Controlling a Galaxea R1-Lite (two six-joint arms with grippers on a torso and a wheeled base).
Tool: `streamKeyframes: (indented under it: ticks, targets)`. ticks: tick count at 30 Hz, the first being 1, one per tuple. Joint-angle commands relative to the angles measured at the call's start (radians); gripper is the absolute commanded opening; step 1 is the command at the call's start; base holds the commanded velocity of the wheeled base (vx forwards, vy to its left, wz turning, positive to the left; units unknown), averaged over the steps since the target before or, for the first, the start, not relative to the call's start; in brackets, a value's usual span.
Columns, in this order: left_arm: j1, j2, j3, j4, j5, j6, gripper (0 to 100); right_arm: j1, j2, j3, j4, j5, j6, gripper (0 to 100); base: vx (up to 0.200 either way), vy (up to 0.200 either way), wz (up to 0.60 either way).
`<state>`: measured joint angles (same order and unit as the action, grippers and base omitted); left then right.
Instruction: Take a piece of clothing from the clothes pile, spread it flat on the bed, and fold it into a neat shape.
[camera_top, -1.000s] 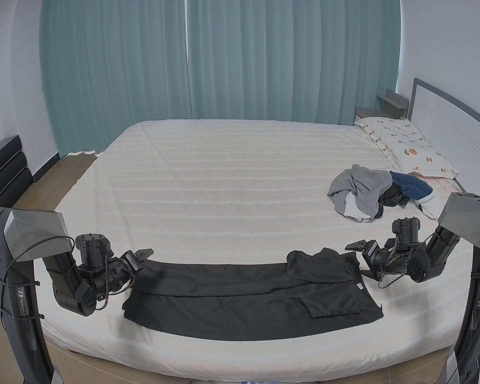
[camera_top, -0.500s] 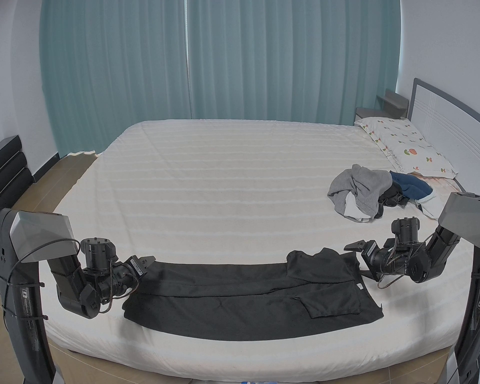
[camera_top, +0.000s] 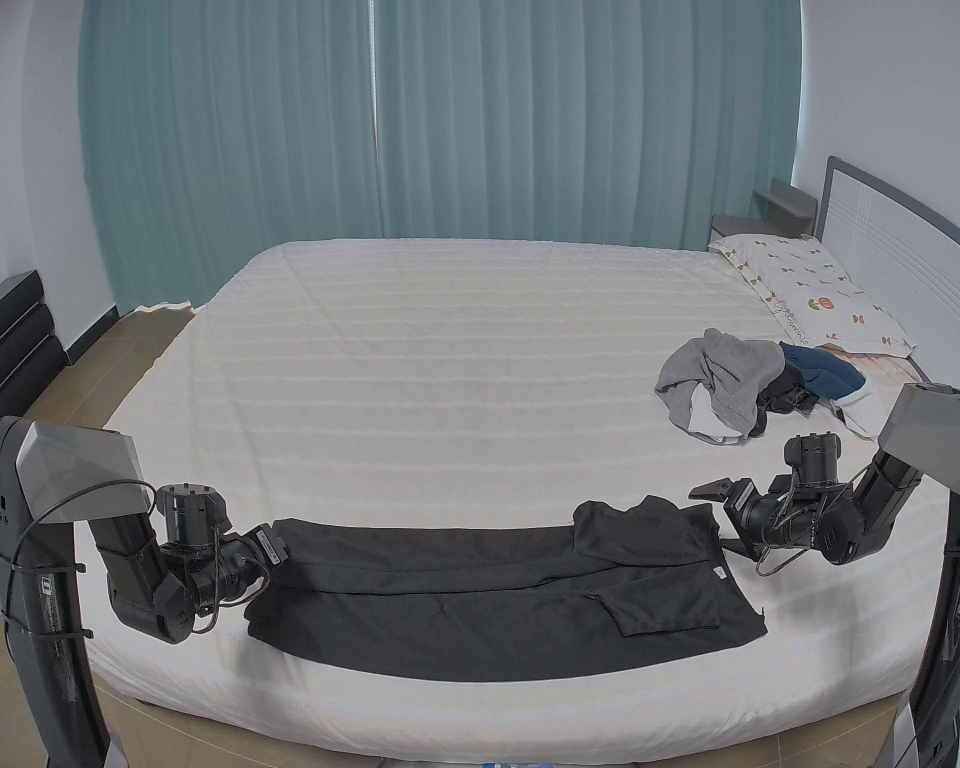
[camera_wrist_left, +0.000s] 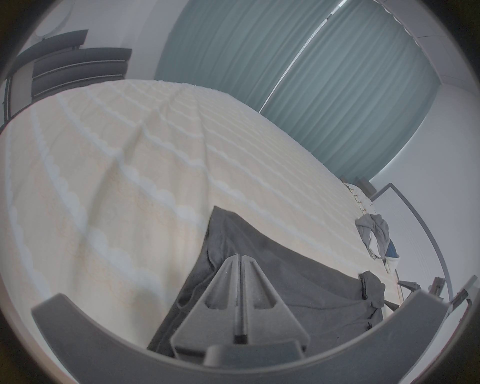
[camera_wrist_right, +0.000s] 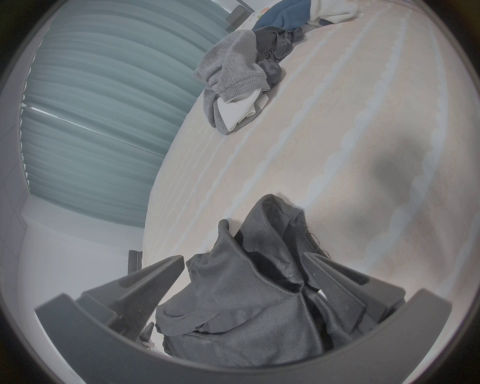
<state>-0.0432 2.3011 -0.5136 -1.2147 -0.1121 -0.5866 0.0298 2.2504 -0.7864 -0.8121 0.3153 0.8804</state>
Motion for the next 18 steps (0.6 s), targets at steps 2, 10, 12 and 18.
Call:
streamKeyframes:
  ticks: [2, 10, 12, 18]
  targets:
    - [0.020, -0.046, 0.003, 0.000, 0.006, -0.001, 0, 0.001, -0.014, 0.001, 0.001, 0.001, 0.002, 100, 0.000, 0.000, 0.00]
    - [0.029, -0.038, -0.062, 0.078, -0.004, -0.002, 100, 0.010, -0.015, 0.010, 0.001, 0.001, 0.002, 100, 0.000, 0.000, 0.00]
    - [0.026, -0.037, -0.069, 0.084, -0.009, -0.001, 100, 0.015, -0.014, 0.010, -0.001, 0.001, 0.002, 100, 0.000, 0.000, 0.00]
    - [0.020, -0.032, -0.082, 0.090, -0.011, -0.007, 100, 0.022, -0.009, 0.015, 0.001, 0.002, 0.002, 100, 0.000, 0.000, 0.00]
